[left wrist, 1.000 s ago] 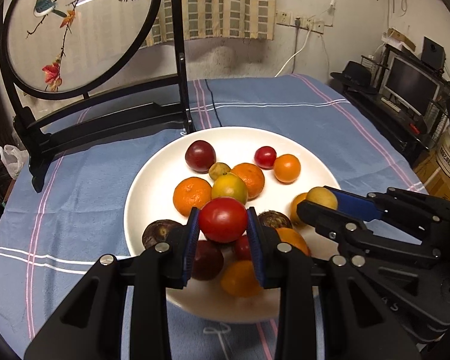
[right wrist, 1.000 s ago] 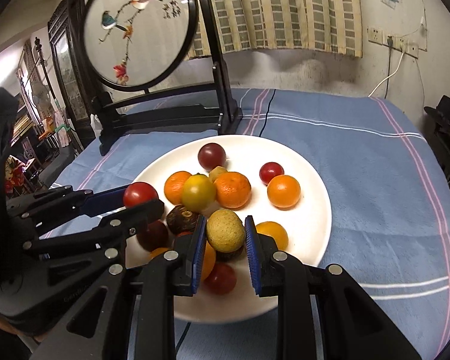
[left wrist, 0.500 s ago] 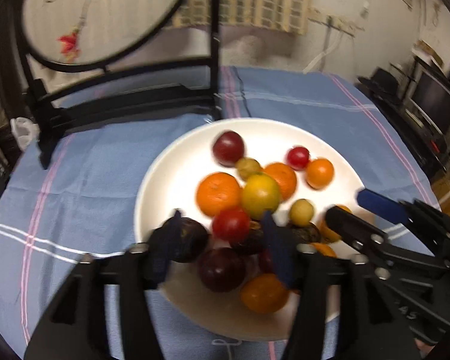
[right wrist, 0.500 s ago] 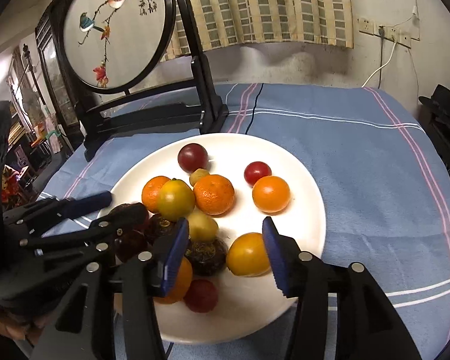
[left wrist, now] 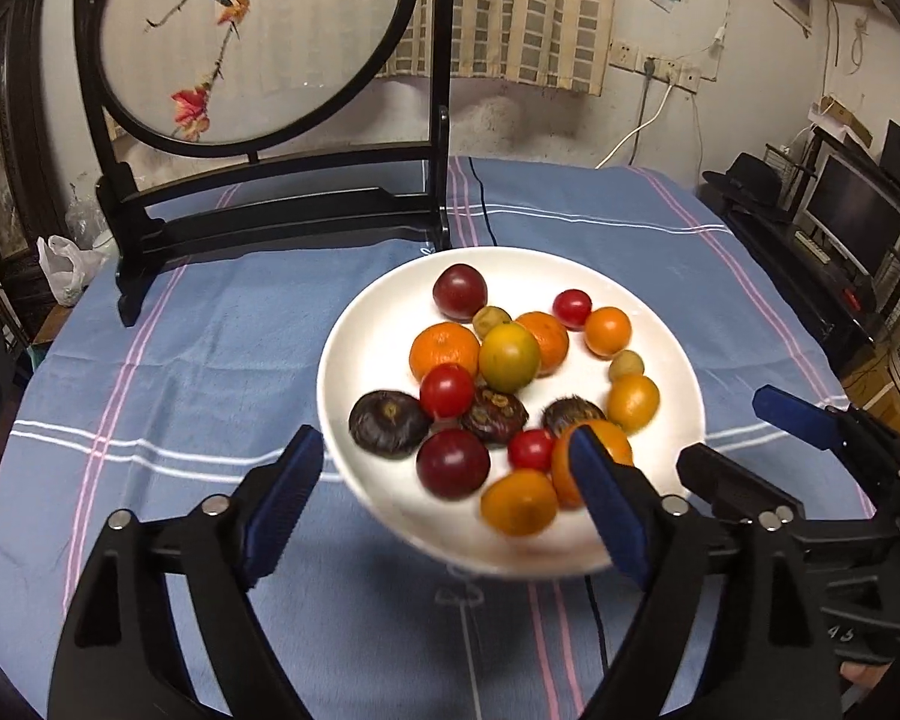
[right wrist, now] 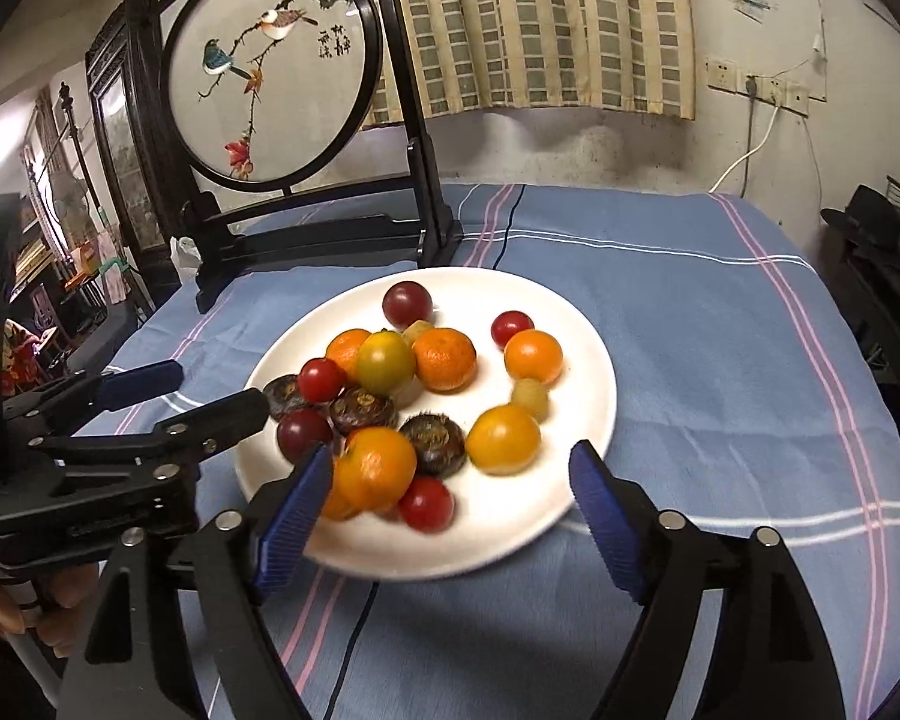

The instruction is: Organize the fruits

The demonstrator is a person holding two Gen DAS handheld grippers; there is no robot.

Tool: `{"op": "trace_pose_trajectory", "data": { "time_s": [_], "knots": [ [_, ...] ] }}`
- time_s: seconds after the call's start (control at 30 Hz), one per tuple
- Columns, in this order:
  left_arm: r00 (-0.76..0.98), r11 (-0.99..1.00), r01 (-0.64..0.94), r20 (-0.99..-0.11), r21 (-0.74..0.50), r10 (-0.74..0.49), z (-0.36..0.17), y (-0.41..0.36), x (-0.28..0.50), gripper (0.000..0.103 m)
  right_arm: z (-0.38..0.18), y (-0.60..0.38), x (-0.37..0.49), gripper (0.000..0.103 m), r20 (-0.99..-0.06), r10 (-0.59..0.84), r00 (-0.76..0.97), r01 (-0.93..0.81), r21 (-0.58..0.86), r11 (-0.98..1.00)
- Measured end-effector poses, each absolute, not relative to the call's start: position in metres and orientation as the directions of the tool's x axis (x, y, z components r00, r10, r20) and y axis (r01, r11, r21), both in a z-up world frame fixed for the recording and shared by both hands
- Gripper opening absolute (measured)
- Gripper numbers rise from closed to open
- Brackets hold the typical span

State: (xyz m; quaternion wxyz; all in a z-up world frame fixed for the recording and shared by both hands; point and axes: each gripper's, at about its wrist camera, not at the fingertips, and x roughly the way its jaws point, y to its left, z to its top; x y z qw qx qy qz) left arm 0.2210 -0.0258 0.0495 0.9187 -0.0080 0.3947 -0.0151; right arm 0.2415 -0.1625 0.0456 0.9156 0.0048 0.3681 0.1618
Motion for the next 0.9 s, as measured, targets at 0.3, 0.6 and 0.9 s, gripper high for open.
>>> {"op": "trace_pose_trajectory", "data": {
  "time_s": [0.3, 0.6, 0.9],
  "knots": [
    [0.708, 0.999, 0.033, -0.704, -0.031, -0.045, 0.062, -0.023, 0.168, 0.09, 0.059, -0.165, 0.188, 0.09, -0.66, 0.271, 0.7, -0.294, 0.08, 0.952],
    [0.727, 0.999, 0.022, -0.686, -0.026, -0.034, 0.067, -0.019, 0.116, 0.092, 0.057, -0.164, 0.141, 0.093, -0.66, 0.257, 0.706, -0.291, 0.06, 0.955],
    [0.714, 0.999, 0.019, -0.699, -0.039, -0.041, 0.056, -0.015, 0.091, 0.092, 0.044, -0.168, 0.117, 0.093, -0.674, 0.248, 0.696, -0.275, 0.069, 0.959]
  ]
}}
